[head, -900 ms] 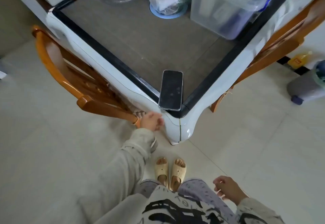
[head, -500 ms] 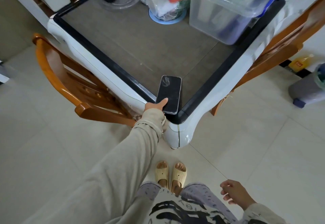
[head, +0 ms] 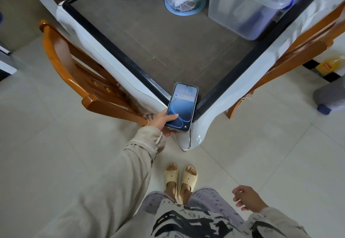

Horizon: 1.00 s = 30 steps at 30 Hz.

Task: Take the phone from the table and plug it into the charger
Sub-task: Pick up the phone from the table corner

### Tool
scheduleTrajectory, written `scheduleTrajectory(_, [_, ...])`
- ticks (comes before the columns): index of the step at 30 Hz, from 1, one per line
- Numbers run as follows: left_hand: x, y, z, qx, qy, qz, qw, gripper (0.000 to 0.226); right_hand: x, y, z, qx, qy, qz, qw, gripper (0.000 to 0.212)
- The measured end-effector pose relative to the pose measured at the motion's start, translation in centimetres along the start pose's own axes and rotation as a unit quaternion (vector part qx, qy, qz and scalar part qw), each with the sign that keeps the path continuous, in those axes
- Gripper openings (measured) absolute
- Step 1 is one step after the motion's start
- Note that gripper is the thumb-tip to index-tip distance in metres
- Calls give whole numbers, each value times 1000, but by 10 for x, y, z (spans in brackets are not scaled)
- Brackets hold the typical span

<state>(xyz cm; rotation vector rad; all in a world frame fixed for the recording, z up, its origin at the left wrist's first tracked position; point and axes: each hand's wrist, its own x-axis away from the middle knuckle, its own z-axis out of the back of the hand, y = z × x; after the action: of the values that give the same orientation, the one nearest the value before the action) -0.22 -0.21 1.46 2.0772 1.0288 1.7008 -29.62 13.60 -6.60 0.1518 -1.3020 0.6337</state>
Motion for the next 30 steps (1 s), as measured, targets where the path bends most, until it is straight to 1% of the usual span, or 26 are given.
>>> scheduleTrajectory(2, [13,-16,10,9,1,11,1000,30,-1,-3,-1,3,2,6,1000,18])
scheduleTrajectory(6, [41,-56,45,-12,-18,49,999,47,-1,-5,-5,-1,-4,13,1000,17])
scheduleTrajectory(8, [56,-76,67,-14,-9,73,997,50,0,-4,-9,0,-10,13,1000,17])
scheduleTrajectory(12, [75,-99,101,-60,42,107,991,51,2,4,-17,-8,-19,10,1000,16])
scheduleTrajectory(15, [69,-103,111,-173,101,106,974,49,7,13,-24,-25,-10,1,1000,15])
scheduleTrajectory(18, [50,-106,120,-328,123,101,931,51,14,23,-32,-68,12,-5,998,15])
scheduleTrajectory(20, [34,-107,125,-441,105,116,884,51,21,32,-38,-120,34,-11,992,16])
scheduleTrajectory(22, [20,-103,123,-544,76,127,826,52,31,44,-46,-181,63,-24,981,17])
scheduleTrajectory(25, [3,-97,110,-645,23,132,752,53,49,68,-70,-275,99,-58,955,21])
scheduleTrajectory(27, [-5,-95,98,-704,-19,128,698,49,60,87,-94,-339,109,-87,930,25])
scheduleTrajectory(28, [-9,-95,91,-720,-37,125,682,47,66,97,-108,-366,113,-101,918,26])
scheduleTrajectory(30, [-17,-98,76,-739,-70,119,660,48,77,117,-137,-417,117,-125,893,29])
